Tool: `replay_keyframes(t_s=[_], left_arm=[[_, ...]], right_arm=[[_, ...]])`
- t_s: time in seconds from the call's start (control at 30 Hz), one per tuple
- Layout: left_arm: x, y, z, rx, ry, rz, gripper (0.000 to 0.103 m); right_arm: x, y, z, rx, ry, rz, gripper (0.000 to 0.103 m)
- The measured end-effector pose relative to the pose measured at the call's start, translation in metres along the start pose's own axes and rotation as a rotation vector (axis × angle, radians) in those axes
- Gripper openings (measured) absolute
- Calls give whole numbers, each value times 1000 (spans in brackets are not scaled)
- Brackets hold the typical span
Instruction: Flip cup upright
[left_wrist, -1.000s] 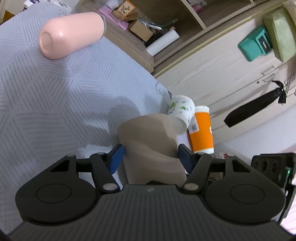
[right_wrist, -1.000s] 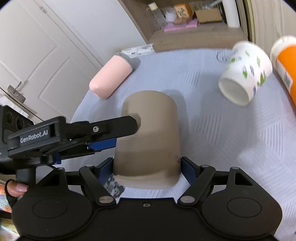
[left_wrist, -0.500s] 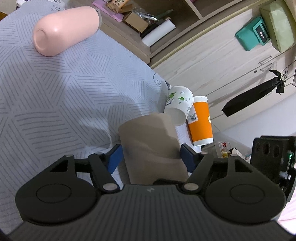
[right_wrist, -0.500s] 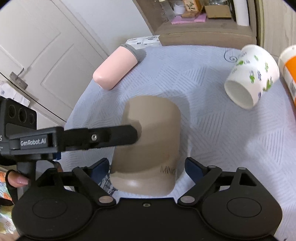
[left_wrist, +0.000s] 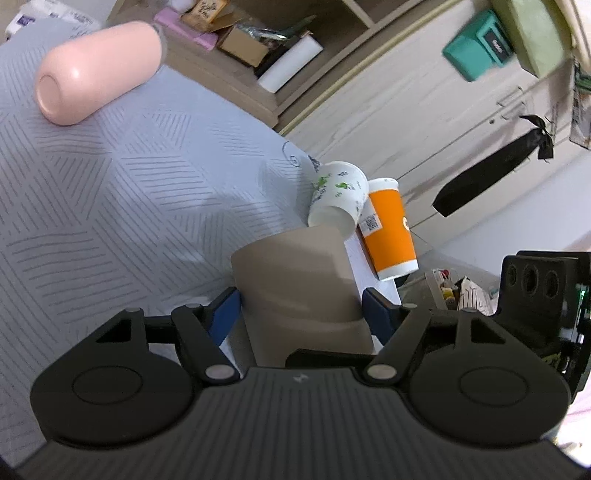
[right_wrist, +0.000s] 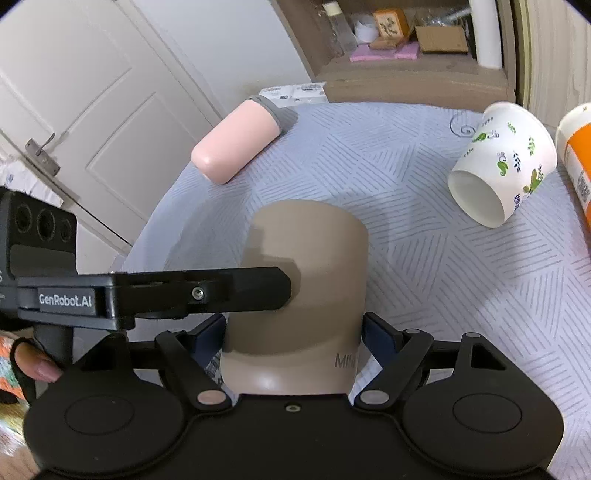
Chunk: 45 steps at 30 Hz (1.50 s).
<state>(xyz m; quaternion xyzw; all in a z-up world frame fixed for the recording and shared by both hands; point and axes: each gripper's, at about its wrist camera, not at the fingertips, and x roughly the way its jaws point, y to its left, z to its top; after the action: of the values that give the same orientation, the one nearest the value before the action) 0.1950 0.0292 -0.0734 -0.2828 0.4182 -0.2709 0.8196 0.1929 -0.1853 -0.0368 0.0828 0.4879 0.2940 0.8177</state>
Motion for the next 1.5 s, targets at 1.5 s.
replay_keyframes(t_s=[1.5], left_arm=[[-18,-67,-36,543,-268,223,64]], right_arm=[[9,37,-40,-622,-444,-303,83]])
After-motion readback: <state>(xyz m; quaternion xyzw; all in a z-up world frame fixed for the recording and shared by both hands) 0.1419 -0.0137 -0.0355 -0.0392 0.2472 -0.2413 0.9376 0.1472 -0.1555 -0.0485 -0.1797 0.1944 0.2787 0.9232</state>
